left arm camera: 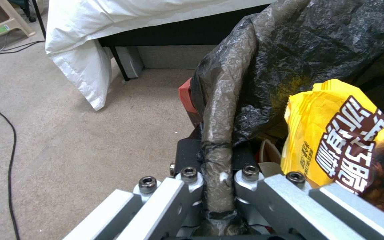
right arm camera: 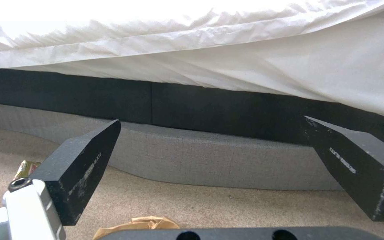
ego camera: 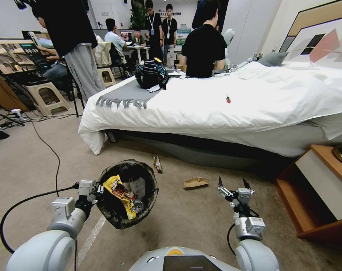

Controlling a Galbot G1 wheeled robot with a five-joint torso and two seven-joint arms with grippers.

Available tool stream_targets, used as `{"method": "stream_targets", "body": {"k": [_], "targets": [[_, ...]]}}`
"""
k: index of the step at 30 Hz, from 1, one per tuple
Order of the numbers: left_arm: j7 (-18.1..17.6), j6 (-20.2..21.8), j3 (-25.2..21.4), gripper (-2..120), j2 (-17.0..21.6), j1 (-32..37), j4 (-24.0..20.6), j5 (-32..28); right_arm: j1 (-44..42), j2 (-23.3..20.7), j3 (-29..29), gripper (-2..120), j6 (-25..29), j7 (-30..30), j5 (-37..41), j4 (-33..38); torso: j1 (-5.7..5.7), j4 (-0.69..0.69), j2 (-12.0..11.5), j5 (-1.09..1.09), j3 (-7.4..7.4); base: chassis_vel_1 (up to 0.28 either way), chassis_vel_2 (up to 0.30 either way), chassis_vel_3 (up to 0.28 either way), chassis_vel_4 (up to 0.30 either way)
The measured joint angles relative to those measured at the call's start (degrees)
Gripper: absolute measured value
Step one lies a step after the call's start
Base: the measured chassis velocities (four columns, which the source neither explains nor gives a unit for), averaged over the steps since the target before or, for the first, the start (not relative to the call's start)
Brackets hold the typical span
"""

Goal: Pick up the trash bin, then pick up the garbage from the floor and place it into the trash bin.

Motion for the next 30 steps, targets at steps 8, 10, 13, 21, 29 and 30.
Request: {"method": "stream_targets", "body": {"k": [8,10,13,21,29,30], "targets": [[0.02,0.03,0.11,1,-0.07,-0.05,0.0,0.01,-0.06,-0.06,0.08,100,0.25,-0.03,-0.07,-0.21,0.0,-0.01,0.0,0.0,0.0,-0.033,0.033,0.036,-0.029],[0.02,0.04,0.12,1,-0.05,-0.05,0.0,0.02,-0.04,-0.05,0.08,100,0.27,-0.02,-0.13,-0.27,0.0,0.0,0.0,0.0,0.0,-0.076,0.067,0.079,-0.075],[0.03,0.04,0.15,1,0.01,-0.09,0.0,0.02,-0.01,-0.02,0.07,100,0.27,-0.03,-0.34,-0.43,0.0,0.0,0.0,0.0,0.0,-0.08,0.096,0.09,-0.096],[0.06,0.04,0.25,1,0.06,-0.22,0.0,0.04,0.04,0.0,0.04,100,0.27,-0.04,-0.4,-0.53,0.0,0.0,0.0,-0.01,0.0,-0.07,0.084,0.075,-0.079],[0.09,0.04,0.28,1,0.07,-0.28,0.0,0.04,0.04,0.02,0.01,100,0.27,-0.07,-0.43,-0.59,0.0,-0.01,0.0,0.0,0.0,-0.076,0.066,0.074,-0.061],[0.1,0.04,0.28,1,0.09,-0.3,0.0,0.04,0.04,0.04,-0.02,100,0.27,-0.08,-0.44,-0.6,0.0,-0.01,0.0,0.0,0.0,-0.094,0.102,0.091,-0.102]]}}
